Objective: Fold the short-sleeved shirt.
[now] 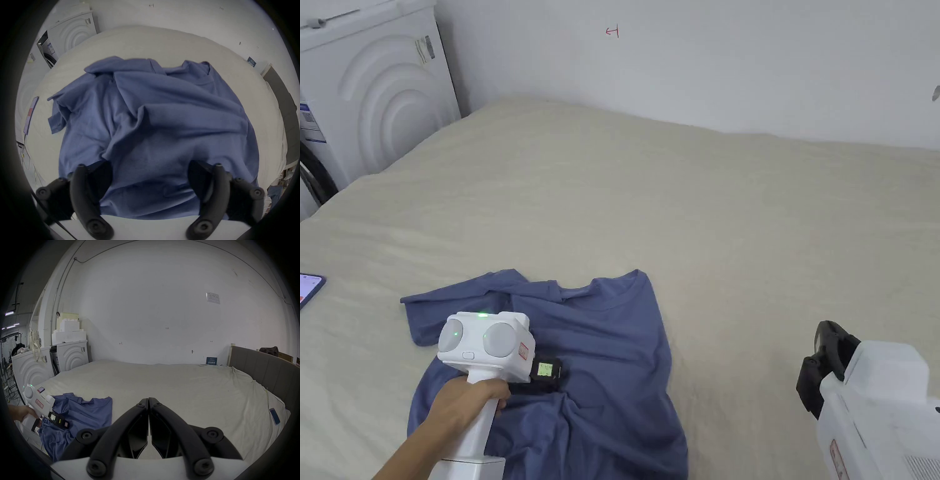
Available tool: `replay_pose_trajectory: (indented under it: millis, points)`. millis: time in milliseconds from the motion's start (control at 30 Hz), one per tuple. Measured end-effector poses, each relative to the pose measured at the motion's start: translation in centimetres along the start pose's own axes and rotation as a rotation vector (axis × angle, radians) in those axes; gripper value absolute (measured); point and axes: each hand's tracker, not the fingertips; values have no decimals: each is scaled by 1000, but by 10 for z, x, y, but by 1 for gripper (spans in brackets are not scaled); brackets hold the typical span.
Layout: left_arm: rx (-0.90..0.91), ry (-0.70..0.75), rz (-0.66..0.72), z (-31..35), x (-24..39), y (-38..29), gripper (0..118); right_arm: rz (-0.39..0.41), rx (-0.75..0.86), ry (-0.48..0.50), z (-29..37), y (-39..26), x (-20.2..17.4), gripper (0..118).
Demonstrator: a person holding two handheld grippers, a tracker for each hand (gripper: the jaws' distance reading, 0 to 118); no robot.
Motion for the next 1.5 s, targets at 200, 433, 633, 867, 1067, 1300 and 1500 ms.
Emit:
replay_pose_trajectory:
  millis: [200, 433, 633, 867, 1067, 1300, 1500]
  points:
    - [-12, -71, 15, 11, 5, -5, 39, -6, -9, -4, -1, -2, 5, 0]
    - [58, -134, 122, 11, -7, -12, 0, -9, 1, -14, 8, 3, 17, 0]
    - [251, -177, 101, 68, 9, 6, 0, -22, 30, -52, 24, 8, 41, 0]
    - [383, -232, -11, 133, 62, 55, 0, -26, 62, -114, 41, 16, 77, 0]
    - [470, -340, -114, 180, 145, 95, 0, -32, 90, -179, 55, 22, 109, 0]
    - [537, -485, -308, 220, 270, 118, 0, -48, 105, -269, 71, 25, 144, 0]
    - [520, -616, -402, 225, 358, 116, 0, -57, 102, -342, 84, 21, 172, 0]
